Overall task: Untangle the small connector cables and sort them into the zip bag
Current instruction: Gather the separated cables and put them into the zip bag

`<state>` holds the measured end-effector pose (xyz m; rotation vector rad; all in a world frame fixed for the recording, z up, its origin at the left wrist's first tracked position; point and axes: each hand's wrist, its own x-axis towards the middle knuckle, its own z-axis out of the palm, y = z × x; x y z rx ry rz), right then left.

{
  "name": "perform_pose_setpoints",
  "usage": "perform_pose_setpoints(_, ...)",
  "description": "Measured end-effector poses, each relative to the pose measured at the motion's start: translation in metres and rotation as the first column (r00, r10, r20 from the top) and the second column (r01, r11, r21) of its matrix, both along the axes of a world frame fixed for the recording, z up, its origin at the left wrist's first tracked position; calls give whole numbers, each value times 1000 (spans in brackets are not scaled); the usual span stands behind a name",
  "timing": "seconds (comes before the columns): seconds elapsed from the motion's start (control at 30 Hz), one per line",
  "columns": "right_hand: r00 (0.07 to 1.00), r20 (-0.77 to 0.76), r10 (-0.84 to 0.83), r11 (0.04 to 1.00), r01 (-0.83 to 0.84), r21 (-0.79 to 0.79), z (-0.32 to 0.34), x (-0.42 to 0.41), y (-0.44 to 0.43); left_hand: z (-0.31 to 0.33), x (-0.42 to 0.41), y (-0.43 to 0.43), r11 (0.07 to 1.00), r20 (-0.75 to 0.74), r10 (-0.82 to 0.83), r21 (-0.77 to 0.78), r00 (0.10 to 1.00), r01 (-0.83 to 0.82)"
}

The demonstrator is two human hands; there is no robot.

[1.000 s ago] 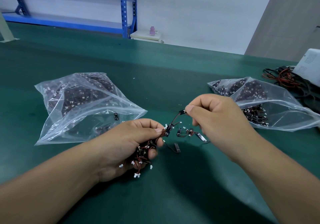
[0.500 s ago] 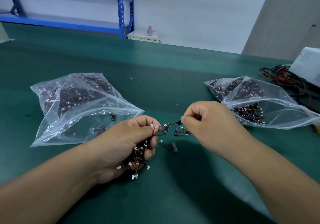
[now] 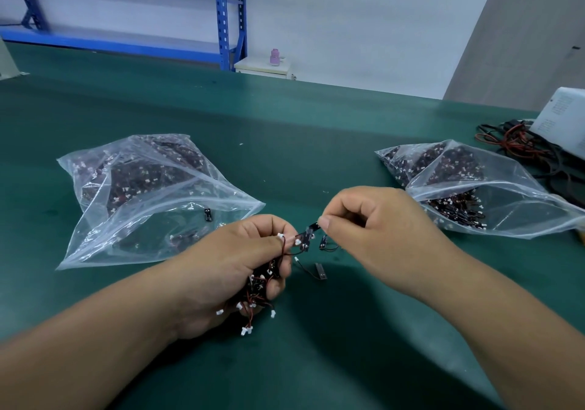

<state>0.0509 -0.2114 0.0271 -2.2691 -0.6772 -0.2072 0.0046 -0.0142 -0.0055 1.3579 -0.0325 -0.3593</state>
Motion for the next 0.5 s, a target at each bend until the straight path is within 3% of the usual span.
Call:
perform_pose_setpoints(0.33,999,-51,-10,955,-5,-296,-2,-4,-1,1,-4,-1,997,91,-73,-4,993,74)
perform_pose_setpoints(0.5,986,13,-166,955,164,-249,6,-1,-6,0,-2,-3,999,87,-43,-1,995,43)
